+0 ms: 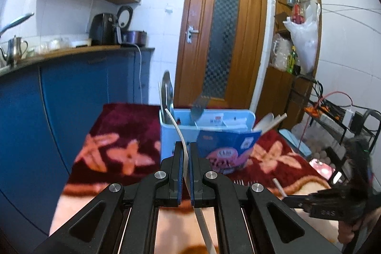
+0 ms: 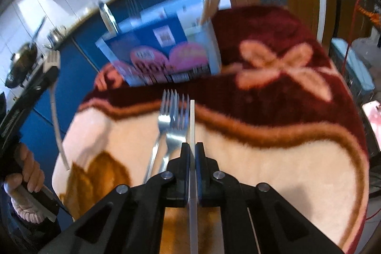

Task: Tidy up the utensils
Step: 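Lift the white stick and knife, lower them into the blue holder, open both tools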

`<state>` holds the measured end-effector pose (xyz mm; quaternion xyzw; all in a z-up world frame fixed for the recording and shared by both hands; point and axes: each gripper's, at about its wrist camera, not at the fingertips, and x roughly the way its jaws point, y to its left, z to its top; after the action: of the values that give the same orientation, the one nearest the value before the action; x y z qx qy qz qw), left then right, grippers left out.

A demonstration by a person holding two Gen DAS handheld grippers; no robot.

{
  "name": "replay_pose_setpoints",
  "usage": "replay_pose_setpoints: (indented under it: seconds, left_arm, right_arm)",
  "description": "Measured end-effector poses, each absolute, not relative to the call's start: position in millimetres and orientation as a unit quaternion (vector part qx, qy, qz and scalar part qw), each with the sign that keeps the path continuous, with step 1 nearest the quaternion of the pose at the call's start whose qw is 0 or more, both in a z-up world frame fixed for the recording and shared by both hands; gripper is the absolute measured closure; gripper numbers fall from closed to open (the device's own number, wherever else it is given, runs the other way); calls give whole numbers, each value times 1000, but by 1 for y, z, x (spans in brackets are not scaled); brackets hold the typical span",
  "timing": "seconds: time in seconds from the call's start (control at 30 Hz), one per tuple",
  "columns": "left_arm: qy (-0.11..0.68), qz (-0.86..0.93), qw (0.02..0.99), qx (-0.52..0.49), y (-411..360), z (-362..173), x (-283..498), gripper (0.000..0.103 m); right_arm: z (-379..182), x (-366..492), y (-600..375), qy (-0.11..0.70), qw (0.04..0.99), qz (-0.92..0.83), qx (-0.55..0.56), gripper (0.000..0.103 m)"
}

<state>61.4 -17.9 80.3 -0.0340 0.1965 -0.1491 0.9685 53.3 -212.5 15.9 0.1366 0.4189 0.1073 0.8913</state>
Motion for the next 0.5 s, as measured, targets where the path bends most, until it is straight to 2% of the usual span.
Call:
replay_pose_setpoints:
  seconds: [0.23, 0.5]
  left_arm:
    - [164, -129, 977, -46, -16, 99, 82, 99]
    - [104, -101, 988, -55, -16, 129, 112, 99]
  right_arm:
    - [43, 50, -221, 331, 915, 140, 184, 97]
    - [68, 57, -226, 263, 936, 140, 189, 97]
